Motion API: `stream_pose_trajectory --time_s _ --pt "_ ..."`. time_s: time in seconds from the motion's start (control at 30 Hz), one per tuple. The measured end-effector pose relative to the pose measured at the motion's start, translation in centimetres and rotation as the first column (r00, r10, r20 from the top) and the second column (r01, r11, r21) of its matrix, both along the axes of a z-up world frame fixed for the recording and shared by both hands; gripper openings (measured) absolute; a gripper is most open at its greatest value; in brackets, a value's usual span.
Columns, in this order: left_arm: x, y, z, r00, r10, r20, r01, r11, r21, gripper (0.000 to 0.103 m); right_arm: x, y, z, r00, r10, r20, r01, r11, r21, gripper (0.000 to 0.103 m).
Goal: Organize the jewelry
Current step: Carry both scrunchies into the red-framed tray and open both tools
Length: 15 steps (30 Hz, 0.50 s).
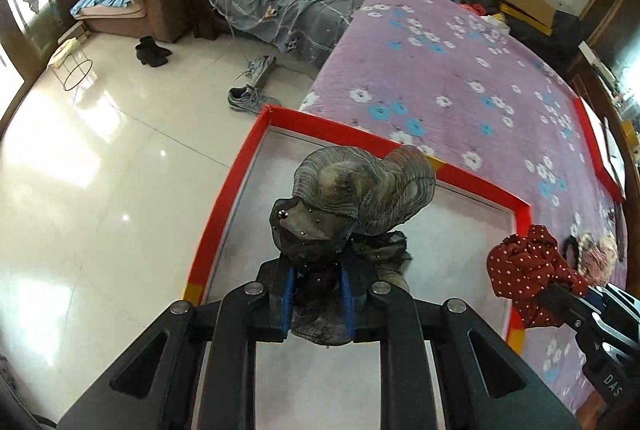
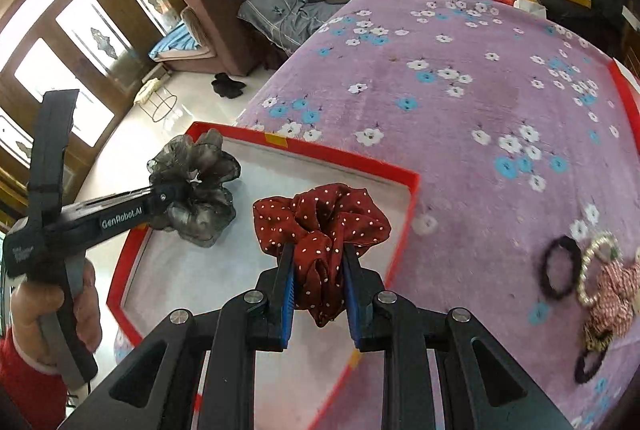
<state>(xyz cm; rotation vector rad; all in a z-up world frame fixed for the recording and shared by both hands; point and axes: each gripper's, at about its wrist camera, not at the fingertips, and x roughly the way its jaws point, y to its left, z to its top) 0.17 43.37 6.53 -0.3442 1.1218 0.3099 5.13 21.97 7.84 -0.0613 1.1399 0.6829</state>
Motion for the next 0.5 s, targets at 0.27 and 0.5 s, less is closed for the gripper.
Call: stream_pose_trajectory --time_s 0.27,0.5 --pt "0.7 1.1 0.2 0.999 0.026 0.023 -0.026 1.000 -0.004 0.034 1.9 2.5 -2.0 1.000 -0.025 -0.004 0.024 0.998 -0.058 0.029" --pt "-1.1 1.7 2.9 0.995 0.060 0.080 -0.057 0.998 -0.042 0.052 2.0 2.2 -1.3 0.999 -0.018 0.033 0.020 0.998 -0.057 0.059"
